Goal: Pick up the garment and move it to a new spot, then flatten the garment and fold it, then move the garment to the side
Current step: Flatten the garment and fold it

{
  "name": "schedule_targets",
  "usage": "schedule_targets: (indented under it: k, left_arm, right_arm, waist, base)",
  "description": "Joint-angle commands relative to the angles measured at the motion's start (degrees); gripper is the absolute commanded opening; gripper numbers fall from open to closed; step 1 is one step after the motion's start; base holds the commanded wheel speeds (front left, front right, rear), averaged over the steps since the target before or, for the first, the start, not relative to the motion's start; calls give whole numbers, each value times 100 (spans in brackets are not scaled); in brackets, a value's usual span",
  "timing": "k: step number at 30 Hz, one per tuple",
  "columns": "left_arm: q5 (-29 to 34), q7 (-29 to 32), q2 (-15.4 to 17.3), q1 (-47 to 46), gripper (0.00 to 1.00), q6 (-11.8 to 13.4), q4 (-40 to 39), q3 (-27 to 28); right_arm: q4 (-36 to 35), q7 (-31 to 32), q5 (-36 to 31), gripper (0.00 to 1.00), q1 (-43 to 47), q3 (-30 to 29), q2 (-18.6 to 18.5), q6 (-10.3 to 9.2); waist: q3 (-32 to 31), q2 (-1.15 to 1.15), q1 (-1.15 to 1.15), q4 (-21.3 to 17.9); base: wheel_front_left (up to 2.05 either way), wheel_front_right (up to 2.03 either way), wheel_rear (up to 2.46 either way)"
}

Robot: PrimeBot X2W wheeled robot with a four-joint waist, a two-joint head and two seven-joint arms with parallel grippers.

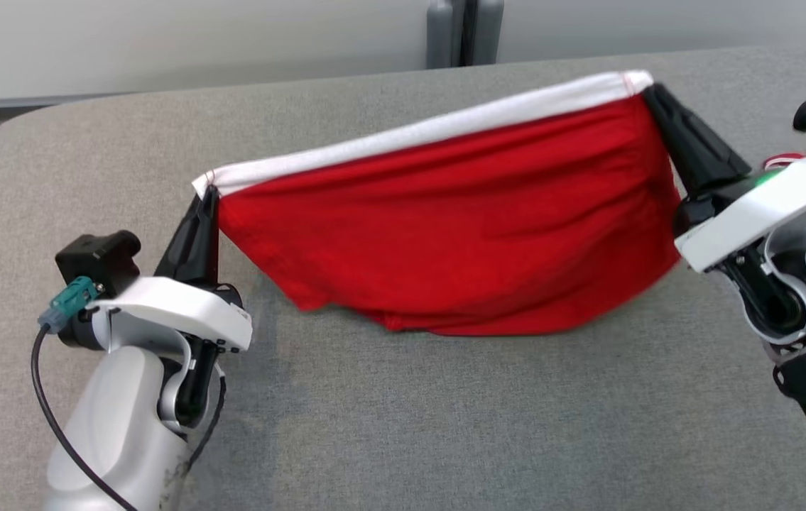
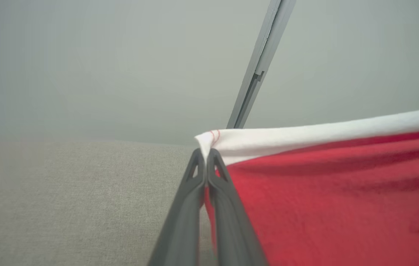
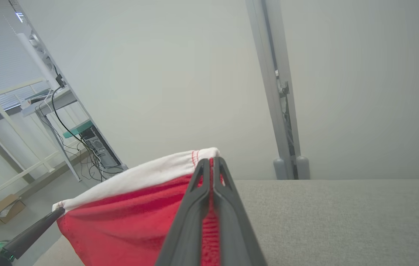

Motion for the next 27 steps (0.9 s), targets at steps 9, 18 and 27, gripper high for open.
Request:
schedule_targets:
  k: [9,18,27]
  left_arm:
    - [281,526,421,-1045,0,-84,-467,-198]
    - [179,882,625,-2016,0,-130,-559,-83]
    - [88,873,606,-1958,0,-133,-526,-100]
  right_arm:
    - [32,-678,111,0,-831,19,201,-1]
    - [621,-1265,333,0,-1580,98,420,-1]
    - [675,-1379,579,0,-1589,401,347,-1]
  waist:
    - [-377,0,0,-54]
    - [-618,0,0,-89]
    - [-718,0,0,-54]
  base:
    - [0,0,0]
    - [0,0,0]
    - [0,0,0]
